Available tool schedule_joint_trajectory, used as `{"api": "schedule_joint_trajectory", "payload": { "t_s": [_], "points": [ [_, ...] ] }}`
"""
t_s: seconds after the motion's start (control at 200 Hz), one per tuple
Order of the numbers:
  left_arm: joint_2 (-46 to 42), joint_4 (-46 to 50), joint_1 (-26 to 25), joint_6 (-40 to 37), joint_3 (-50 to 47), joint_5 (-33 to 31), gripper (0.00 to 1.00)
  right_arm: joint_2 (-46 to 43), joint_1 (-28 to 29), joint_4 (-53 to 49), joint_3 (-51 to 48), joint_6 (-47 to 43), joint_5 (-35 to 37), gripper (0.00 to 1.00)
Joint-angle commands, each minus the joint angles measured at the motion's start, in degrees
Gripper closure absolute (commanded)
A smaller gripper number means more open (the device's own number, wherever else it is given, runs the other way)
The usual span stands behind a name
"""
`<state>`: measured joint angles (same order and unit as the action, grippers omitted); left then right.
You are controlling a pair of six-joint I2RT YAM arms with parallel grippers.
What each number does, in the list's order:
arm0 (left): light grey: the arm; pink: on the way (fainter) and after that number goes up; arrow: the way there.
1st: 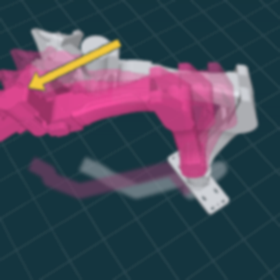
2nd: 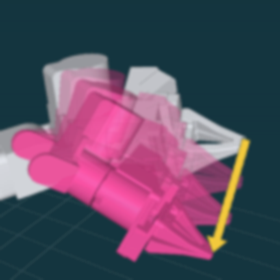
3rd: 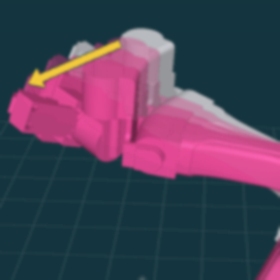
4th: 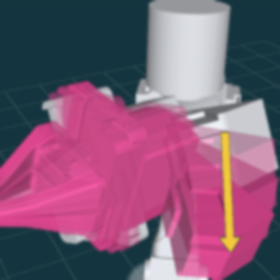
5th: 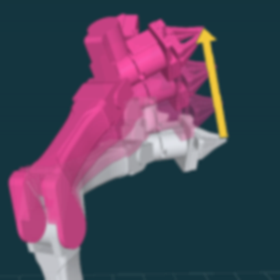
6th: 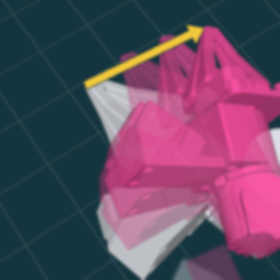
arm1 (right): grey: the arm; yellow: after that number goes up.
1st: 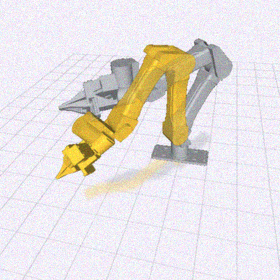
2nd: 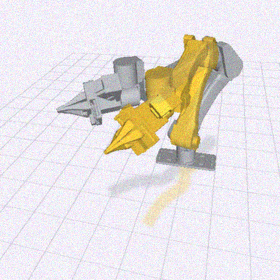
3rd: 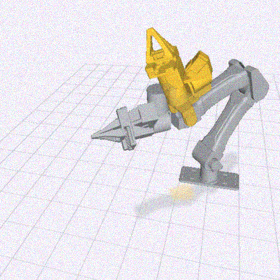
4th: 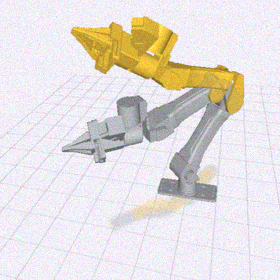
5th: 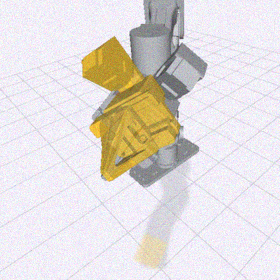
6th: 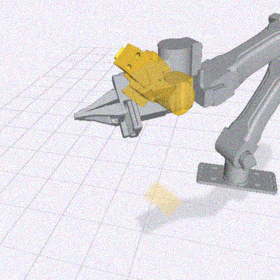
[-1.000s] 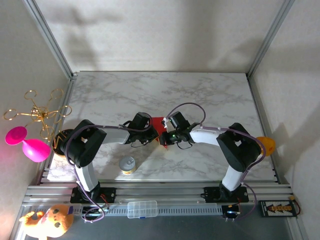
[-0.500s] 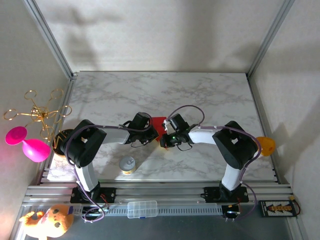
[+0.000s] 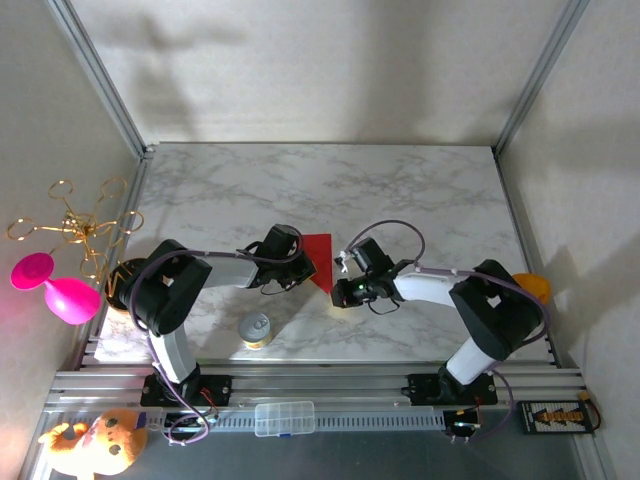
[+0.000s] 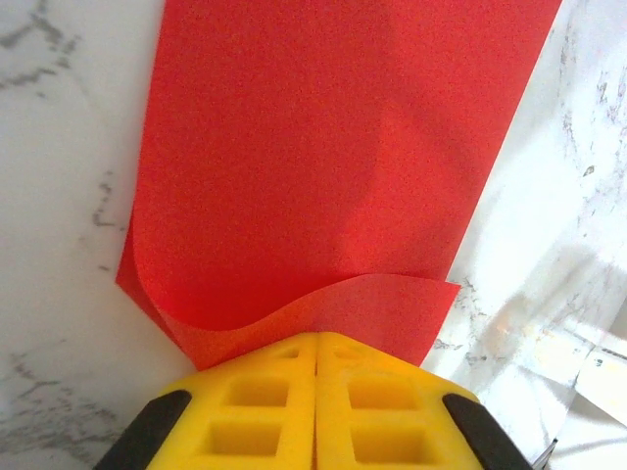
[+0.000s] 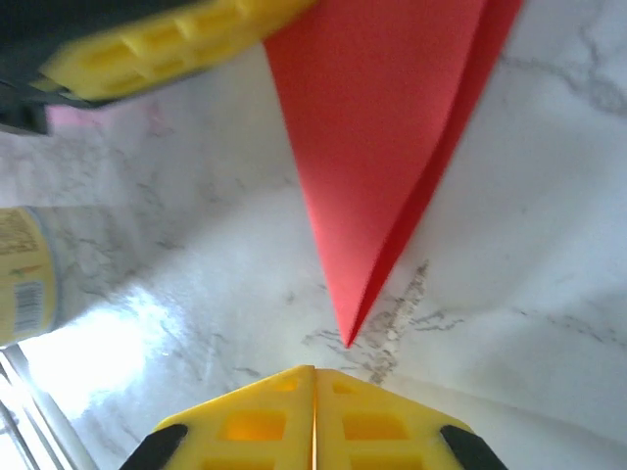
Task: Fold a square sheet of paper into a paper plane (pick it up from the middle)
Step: Third fold the triangle at the center of the table.
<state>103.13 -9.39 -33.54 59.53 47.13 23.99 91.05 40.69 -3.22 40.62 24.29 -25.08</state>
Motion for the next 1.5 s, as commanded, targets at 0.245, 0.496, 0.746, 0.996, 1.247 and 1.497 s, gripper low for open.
{"api": "schedule_joint_trajectory", "payload": {
  "t_s": [0.245, 0.496, 0.746, 0.996, 1.247, 1.497],
  "points": [
    [1.2, 4.47, 0.32, -1.31, -0.29, -1.23, 0.93, 6.87, -0.61, 3.79, 7.72, 1.8, 2.32, 0.9],
    [0.35, 3.53, 0.32, -1.68, 0.48, 0.3, 0.92, 10.65, -0.61, 2.76, 7.64, 2.32, 3.3, 0.9],
    [-3.2, 4.88, 0.32, -6.18, 4.22, -0.73, 0.86, 12.12, -0.61, -1.09, 6.84, 0.87, 6.06, 0.91],
    [-3.39, 8.28, 0.32, -10.15, 4.46, -3.74, 0.86, 12.95, -0.61, -1.7, 6.84, 0.83, 6.45, 0.91],
    [-0.89, 10.9, 0.4, -12.99, 6.5, -5.59, 0.87, 13.51, -0.61, -2.05, 6.84, 0.76, 6.43, 0.91],
    [1.5, 14.64, 1.61, -18.06, 8.66, -8.49, 0.87, 13.65, -0.63, -3.08, 6.4, 0.26, 6.83, 0.91]
  ]
}}
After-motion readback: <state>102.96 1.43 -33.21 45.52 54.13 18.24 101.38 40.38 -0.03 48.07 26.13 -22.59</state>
